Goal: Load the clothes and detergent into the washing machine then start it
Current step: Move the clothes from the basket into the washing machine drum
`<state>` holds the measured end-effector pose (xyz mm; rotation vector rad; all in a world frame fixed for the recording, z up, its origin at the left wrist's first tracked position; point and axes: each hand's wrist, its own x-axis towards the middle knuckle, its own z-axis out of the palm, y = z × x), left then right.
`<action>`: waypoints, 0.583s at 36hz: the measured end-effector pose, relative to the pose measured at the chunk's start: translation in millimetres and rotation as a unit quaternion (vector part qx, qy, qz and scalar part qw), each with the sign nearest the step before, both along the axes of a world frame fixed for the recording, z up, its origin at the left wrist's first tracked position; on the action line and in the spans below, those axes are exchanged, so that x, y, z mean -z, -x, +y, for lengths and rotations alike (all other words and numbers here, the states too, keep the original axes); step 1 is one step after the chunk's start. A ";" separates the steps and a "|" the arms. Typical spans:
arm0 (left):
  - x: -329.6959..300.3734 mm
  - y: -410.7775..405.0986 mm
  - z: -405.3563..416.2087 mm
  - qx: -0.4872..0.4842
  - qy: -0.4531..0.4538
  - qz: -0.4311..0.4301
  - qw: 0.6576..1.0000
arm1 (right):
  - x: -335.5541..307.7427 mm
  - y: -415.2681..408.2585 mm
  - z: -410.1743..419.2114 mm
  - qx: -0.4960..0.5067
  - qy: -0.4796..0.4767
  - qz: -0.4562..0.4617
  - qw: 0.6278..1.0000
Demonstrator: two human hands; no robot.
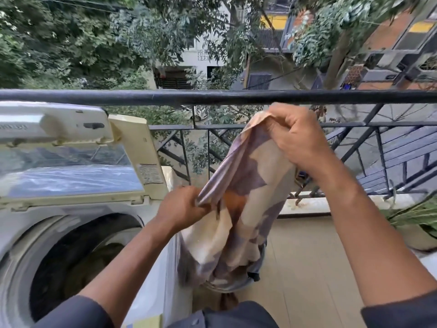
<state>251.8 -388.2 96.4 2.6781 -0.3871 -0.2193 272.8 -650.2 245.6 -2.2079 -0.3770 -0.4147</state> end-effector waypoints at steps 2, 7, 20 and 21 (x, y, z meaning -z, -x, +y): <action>18.8 4.3 8.9 -0.006 -0.047 0.014 0.999 | -10.6 -2.1 -10.9 0.035 0.000 -0.047 0.998; 41.9 10.4 23.8 -0.044 -0.130 0.031 0.990 | -20.7 -9.7 -42.9 0.107 0.082 -0.081 0.987; -98.8 -17.4 10.6 -0.047 0.390 -0.006 0.920 | 21.1 3.0 -9.1 0.093 -0.001 0.124 0.988; -102.6 -16.3 6.3 -0.029 0.423 0.017 0.905 | 21.9 6.0 3.6 0.061 -0.040 0.137 0.988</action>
